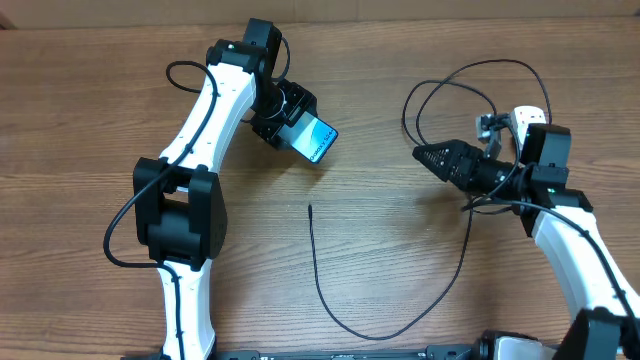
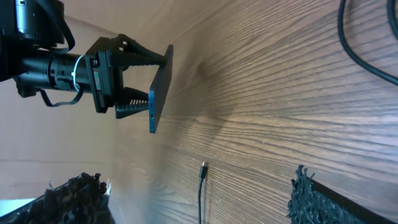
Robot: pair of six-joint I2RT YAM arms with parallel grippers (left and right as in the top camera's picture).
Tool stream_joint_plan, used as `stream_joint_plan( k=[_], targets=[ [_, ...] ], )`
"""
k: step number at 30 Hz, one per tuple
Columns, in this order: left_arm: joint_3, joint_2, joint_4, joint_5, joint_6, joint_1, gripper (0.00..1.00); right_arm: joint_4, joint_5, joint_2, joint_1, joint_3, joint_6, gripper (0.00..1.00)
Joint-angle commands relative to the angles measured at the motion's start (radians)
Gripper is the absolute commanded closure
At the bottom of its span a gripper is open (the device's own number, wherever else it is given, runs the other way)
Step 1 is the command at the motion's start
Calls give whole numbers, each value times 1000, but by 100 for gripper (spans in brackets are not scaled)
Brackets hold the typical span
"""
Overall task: Plug charger to phone and switch on socket
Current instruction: 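Lift the right gripper from rest and swing it toward the phone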
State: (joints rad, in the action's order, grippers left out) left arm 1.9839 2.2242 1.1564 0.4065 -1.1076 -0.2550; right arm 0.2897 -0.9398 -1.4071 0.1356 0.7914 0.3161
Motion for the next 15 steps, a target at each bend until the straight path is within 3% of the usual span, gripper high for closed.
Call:
stream_joint_plan(
  k=[1,15],
  targets=[
    [32,5,2,5,0,-1,96,-32,-38,-18,-5,33,31,0],
    [32,5,3,24,-91,-11,96,-31,41,-19,-34,33,58,0]
  ],
)
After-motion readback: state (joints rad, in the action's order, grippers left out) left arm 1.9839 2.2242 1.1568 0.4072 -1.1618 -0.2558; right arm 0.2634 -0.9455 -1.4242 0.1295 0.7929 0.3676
